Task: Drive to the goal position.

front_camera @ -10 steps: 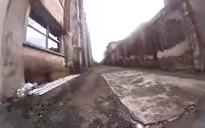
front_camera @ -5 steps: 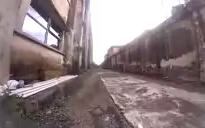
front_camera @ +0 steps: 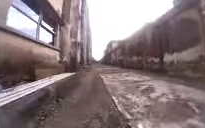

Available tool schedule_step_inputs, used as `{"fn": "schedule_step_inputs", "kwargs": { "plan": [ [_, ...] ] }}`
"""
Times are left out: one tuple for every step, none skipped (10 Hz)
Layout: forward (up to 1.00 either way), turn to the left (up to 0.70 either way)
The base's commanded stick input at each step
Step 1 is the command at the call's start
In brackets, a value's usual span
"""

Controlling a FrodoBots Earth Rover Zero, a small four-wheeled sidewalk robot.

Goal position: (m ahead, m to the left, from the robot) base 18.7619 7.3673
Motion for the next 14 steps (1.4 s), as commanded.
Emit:
{"fn": "schedule_step_inputs", "kwargs": {
  "plan": [
    [0.70,0.00],
    [0.70,0.00],
    [0.70,0.00],
    [0.70,0.00],
    [0.70,0.00],
    [0.70,0.00],
    [0.70,0.00],
    [0.70,0.00],
    [0.70,0.00],
    [0.70,0.00],
    [0.70,0.35],
    [0.70,0.35],
    [0.70,0.16],
    [0.70,0.00]
  ]
}}
